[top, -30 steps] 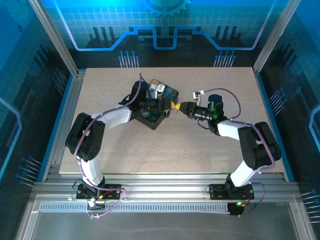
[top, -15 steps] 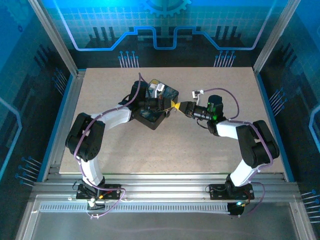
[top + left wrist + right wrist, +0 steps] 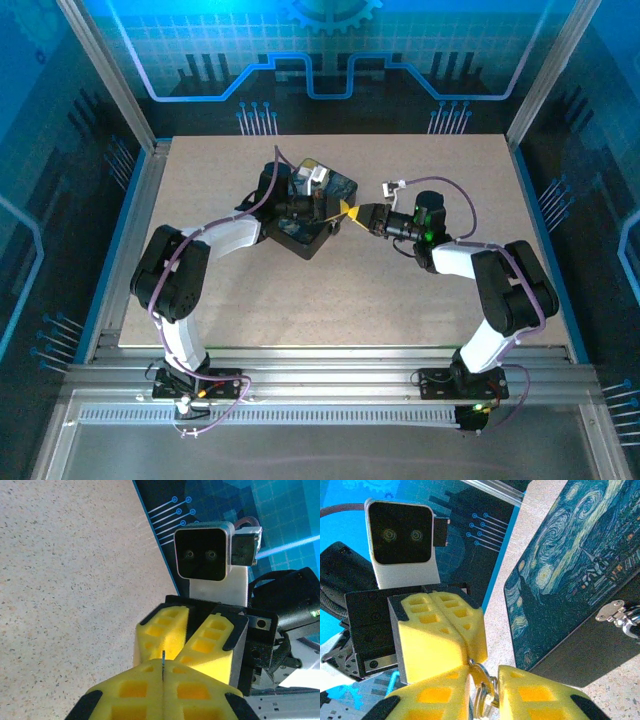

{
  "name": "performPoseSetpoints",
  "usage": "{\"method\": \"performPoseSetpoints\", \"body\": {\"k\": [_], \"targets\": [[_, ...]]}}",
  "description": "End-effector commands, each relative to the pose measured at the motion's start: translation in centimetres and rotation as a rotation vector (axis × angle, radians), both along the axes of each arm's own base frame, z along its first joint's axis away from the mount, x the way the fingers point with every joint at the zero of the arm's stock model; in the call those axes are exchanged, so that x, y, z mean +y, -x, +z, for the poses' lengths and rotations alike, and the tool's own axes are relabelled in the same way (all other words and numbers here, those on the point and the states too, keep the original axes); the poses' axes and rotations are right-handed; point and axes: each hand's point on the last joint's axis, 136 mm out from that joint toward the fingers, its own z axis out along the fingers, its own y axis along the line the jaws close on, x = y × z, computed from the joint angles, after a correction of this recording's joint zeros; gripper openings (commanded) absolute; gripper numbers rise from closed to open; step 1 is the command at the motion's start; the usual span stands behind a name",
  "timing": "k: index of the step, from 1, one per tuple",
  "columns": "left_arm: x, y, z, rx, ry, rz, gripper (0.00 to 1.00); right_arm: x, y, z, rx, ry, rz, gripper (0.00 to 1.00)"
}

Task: Unlock the padlock with the key

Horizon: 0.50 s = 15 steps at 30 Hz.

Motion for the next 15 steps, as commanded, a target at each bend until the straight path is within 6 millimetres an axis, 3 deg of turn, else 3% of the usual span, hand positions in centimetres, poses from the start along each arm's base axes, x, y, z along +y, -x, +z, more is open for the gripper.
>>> {"method": "performPoseSetpoints", "body": {"k": [1,9,15], "targets": [[-0.4,1.2,0.3,-0.015,0.034,-0.072,0.00,0.1,0.1,1.0,-0.032,-0.004,-0.002,0.24],[-0.7,1.8,0.5,-0.015,0.063,-0.108,0.00,0.4,0.0,1.8,-0.050,-0.011,0.017,0.15],[-0.7,2.3,0.1,-0.011,0.065,-0.133,0.00,0.6,0.3,1.9,-0.064,-0.007,0.039,0.02]]}}
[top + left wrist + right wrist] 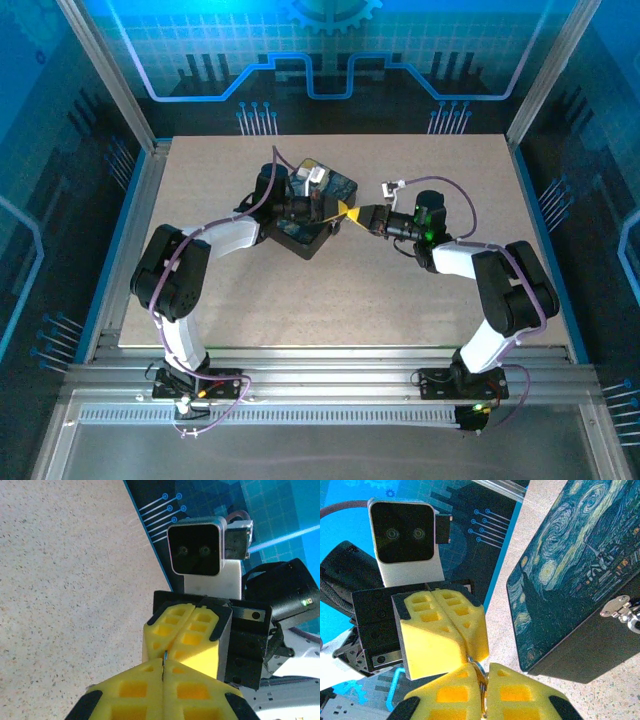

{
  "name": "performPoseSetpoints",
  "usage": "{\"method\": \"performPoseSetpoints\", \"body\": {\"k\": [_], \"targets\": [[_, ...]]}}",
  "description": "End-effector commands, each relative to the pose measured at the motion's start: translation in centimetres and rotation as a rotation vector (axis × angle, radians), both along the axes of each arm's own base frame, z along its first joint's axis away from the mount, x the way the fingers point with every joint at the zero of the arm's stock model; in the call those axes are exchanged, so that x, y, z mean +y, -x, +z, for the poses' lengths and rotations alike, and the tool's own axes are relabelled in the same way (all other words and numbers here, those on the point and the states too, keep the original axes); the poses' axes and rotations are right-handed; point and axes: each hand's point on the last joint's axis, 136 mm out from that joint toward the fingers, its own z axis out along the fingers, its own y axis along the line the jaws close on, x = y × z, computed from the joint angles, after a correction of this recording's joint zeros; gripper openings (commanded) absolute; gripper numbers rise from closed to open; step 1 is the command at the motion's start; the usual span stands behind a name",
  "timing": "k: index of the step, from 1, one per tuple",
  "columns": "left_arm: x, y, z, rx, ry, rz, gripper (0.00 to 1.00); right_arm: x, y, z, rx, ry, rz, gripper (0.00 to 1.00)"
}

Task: Unlock the padlock with the key

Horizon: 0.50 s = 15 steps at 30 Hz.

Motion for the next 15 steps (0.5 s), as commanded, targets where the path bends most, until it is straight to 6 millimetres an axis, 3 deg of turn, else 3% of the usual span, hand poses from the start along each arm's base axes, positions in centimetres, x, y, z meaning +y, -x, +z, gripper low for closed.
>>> {"method": "performPoseSetpoints", "body": {"k": [1,3,5,8,12,15], "targets": [[-0.9,1.9,0.0,0.005,0.030,-0.100,0.00,0.4,0.0,1.6,-0.067,0.001,0.015,0.00],[-0.7,1.6,-0.4,0.017,0.010,-0.082,0.03,0.4,0.1,1.3,-0.064,0.014,0.017,0.00],[-0.4,1.2,-0.8,0.021,-0.012,-0.056,0.22,0.2,0.2,0.9,-0.059,0.031,0.010,0.00],[0.4,0.6,-0.8,0.025,-0.021,-0.014,0.41,-0.2,0.3,-0.2,-0.037,0.074,0.004,0.00],[1.6,0.0,-0.6,0.025,-0.058,0.045,0.51,-1.3,0.5,-1.1,-0.024,0.111,-0.009,0.00],[2.8,-0.1,-1.6,0.042,-0.164,0.113,0.55,-2.4,0.6,-1.8,-0.014,0.153,-0.029,0.00]]}}
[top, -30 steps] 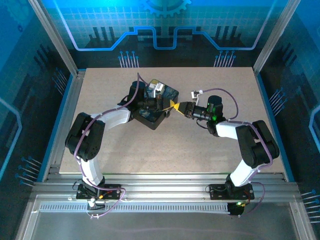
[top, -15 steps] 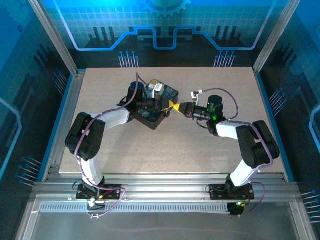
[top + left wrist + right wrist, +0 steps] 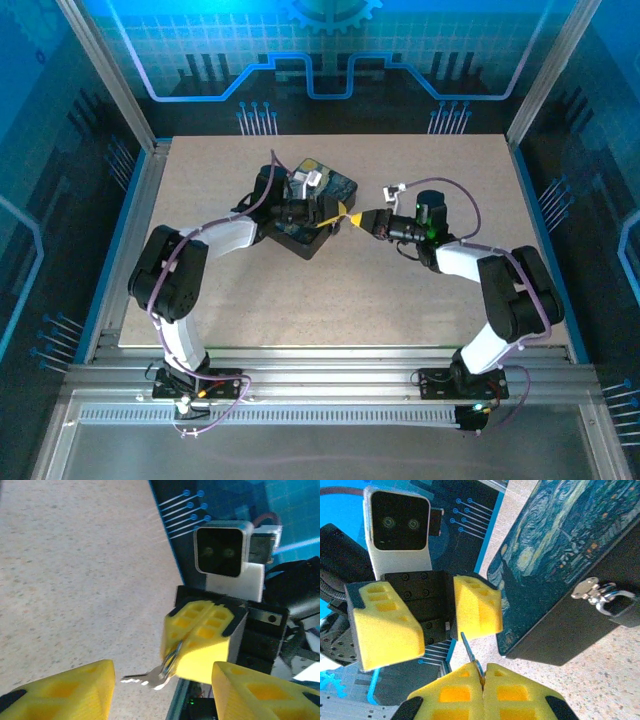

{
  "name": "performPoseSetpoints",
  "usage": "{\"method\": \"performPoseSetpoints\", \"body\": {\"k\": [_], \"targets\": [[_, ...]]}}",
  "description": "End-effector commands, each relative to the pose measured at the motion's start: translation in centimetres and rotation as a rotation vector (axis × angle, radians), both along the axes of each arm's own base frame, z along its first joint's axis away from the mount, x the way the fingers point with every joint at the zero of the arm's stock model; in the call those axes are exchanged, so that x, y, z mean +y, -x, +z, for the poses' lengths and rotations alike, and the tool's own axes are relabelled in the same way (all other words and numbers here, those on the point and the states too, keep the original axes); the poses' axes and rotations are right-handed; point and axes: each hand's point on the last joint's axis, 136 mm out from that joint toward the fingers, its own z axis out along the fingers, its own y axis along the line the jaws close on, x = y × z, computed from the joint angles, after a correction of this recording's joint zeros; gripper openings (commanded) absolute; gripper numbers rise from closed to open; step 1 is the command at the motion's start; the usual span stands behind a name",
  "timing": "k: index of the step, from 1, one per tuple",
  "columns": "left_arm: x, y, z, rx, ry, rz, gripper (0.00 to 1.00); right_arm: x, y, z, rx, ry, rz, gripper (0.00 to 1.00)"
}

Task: Unlock the padlock with the key

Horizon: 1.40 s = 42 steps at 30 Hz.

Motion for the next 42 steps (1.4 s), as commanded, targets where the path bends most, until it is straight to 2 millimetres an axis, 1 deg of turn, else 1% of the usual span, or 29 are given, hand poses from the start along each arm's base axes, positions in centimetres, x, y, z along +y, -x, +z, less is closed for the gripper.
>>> {"method": "performPoseSetpoints", "body": {"k": [1,4,7,8,10,11,13,15,17,20,24,29,32,34,36,39,42], "targets": [[1.9,0.2,-0.3,-0.008,-0.137,0.075,0.55,-1.6,0.2,-0.5,-0.016,0.072,-0.024,0.00],[3.4,1.1,-2.3,0.016,-0.326,0.133,0.56,-2.7,0.2,-1.0,-0.009,0.137,-0.042,0.00],[4.0,2.8,-3.5,-0.007,-0.517,0.140,0.56,-3.8,0.2,-1.2,-0.009,0.192,-0.062,0.00],[3.7,3.5,-3.7,-0.010,-0.549,0.122,0.56,-4.2,0.4,-1.7,0.012,0.221,-0.068,0.00],[2.4,4.9,-3.9,0.000,-0.544,0.073,0.56,-4.8,0.3,-2.0,0.021,0.261,-0.081,0.00],[1.8,5.6,-4.3,0.012,-0.544,0.053,0.56,-5.2,0.3,-2.1,0.027,0.273,-0.091,0.00],[1.1,6.4,-5.2,0.030,-0.563,0.029,0.56,-5.9,0.1,-2.1,0.032,0.285,-0.108,0.00],[1.0,6.6,-6.4,0.046,-0.601,0.033,0.57,-6.4,0.1,-2.0,0.035,0.296,-0.124,0.00],[1.7,6.2,-7.5,0.068,-0.652,0.067,0.58,-6.6,0.1,-1.9,0.033,0.302,-0.125,0.00],[3.5,5.0,-8.3,0.062,-0.752,0.151,0.61,-6.7,0.2,-1.6,0.029,0.319,-0.120,0.00],[6.1,3.3,-8.7,0.060,-0.839,0.261,0.63,-6.9,0.6,-1.4,0.022,0.335,-0.119,0.00],[10.4,1.0,-8.9,0.050,-0.935,0.421,0.65,-6.5,1.0,-1.1,0.019,0.328,-0.107,0.00],[12.3,-0.8,-8.8,0.040,-0.940,0.494,0.67,-6.3,1.2,-0.9,0.015,0.325,-0.099,0.00],[12.5,-2.0,-8.8,0.034,-0.928,0.517,0.67,-6.2,1.3,-0.8,0.013,0.325,-0.097,0.00],[12.1,-2.9,-9.0,0.031,-0.922,0.542,0.67,-6.1,1.3,-0.7,0.009,0.325,-0.098,0.00],[10.7,-3.6,-9.9,0.047,-0.898,0.587,0.68,-5.7,1.4,-0.7,0.007,0.327,-0.090,0.00],[9.4,-3.9,-11.2,0.046,-0.927,0.627,0.69,-5.3,1.7,-0.8,0.007,0.330,-0.079,0.00]]}}
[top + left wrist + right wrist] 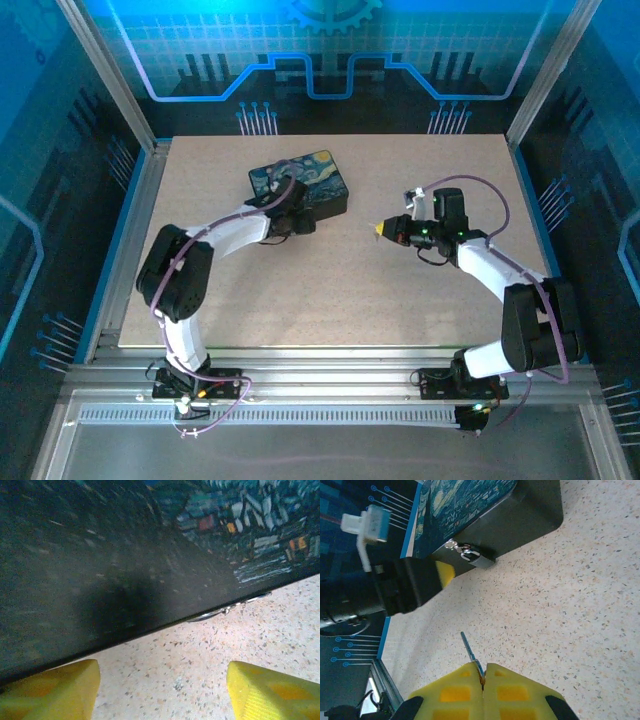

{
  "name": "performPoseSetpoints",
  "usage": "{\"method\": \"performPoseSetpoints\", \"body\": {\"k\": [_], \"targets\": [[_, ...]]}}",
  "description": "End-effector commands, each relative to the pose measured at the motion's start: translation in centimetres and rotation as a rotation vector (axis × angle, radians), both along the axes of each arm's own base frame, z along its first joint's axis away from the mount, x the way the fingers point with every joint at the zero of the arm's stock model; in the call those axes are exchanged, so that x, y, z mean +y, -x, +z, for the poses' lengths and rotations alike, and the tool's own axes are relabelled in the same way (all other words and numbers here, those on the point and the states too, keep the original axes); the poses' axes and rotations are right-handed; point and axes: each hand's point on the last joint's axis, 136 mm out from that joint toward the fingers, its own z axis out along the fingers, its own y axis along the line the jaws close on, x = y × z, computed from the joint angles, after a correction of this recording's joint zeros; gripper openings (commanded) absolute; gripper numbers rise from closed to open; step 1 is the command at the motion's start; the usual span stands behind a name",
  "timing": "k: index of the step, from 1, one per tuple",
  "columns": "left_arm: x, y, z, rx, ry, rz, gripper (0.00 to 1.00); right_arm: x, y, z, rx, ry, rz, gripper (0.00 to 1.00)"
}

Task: Unlock the padlock with the key

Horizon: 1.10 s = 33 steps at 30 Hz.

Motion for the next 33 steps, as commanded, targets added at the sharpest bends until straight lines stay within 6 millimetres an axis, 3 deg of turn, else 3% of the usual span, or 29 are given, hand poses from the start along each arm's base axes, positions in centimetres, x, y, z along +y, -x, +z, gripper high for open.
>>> {"method": "performPoseSetpoints", "body": {"k": [1,15,27,33], "targets": [[-1.5,-1.2,-0.6,-0.049,-0.030,0.078,0.69,0.7,0.4,1.2,-0.036,0.008,0.025,0.00],[-2.0,-4.5,-2.2,-0.141,-0.106,0.242,0.65,1.7,0.8,0.8,-0.038,-0.003,0.058,0.00],[-2.4,-6.4,-2.3,-0.172,-0.117,0.273,0.46,2.0,0.8,-0.4,-0.027,-0.005,0.081,0.00],[-2.6,-6.8,-1.9,-0.184,-0.125,0.269,0.32,2.2,0.9,-0.6,-0.023,-0.008,0.090,0.00]]}}
